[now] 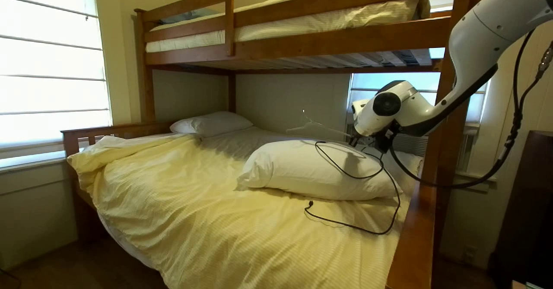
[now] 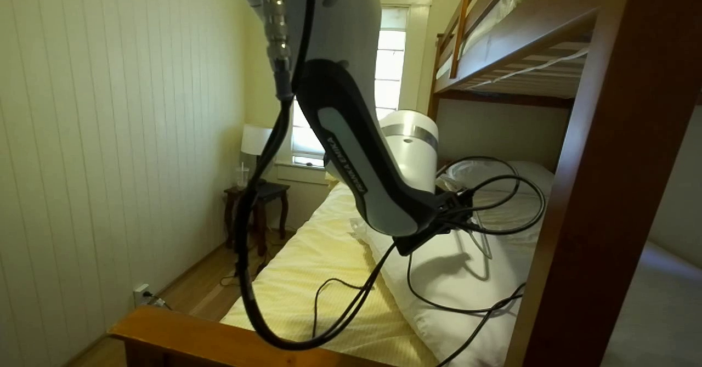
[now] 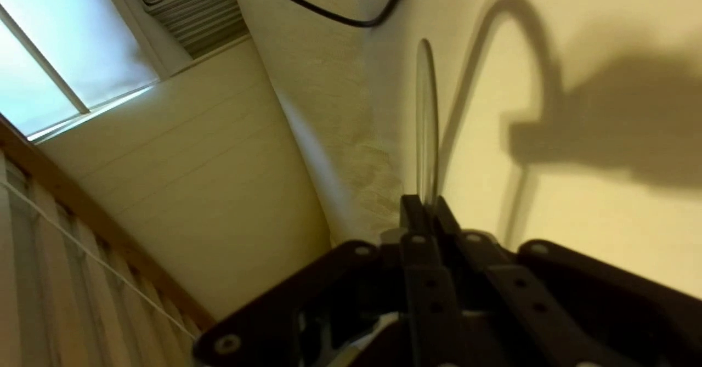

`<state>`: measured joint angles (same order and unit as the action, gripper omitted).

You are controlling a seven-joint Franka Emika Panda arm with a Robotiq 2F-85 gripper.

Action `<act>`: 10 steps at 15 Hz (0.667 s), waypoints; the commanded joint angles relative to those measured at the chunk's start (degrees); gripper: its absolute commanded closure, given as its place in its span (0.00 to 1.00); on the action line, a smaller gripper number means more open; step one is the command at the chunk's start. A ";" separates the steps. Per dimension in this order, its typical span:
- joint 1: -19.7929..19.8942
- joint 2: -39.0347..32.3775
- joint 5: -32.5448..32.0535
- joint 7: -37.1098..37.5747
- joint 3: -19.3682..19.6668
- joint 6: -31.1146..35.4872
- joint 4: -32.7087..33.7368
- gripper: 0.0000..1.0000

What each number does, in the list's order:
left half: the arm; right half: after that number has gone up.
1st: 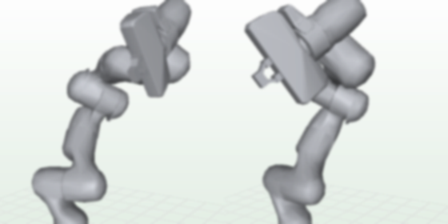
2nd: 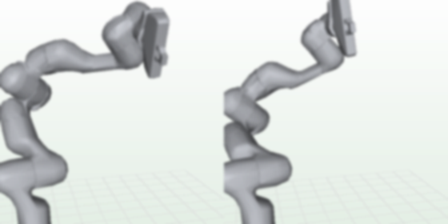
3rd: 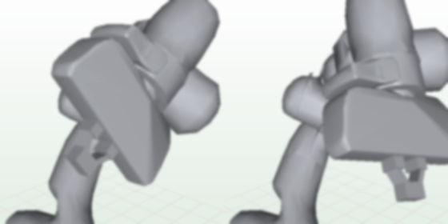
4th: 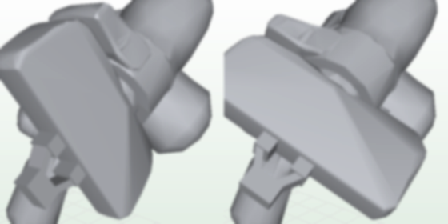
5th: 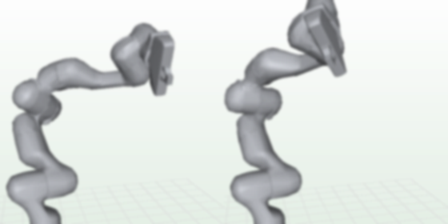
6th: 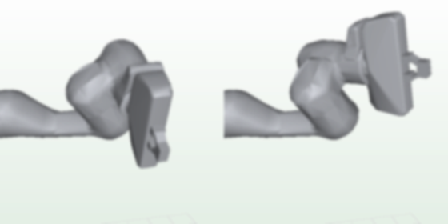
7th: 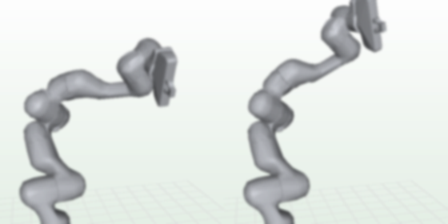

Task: Put the hanger on the pillow

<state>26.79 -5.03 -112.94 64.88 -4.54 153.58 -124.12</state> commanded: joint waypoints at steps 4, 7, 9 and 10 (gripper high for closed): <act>-0.40 -2.42 1.77 -2.77 -0.22 -0.86 1.50 0.99; -0.58 -3.51 2.81 -4.89 -0.34 -0.71 2.89 0.99; -1.65 -4.12 3.63 -6.40 0.36 -0.68 3.91 0.99; -6.80 -4.36 6.22 -8.67 5.52 -0.34 4.18 0.99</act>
<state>24.84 -7.62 -111.27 61.26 -3.31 153.18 -122.34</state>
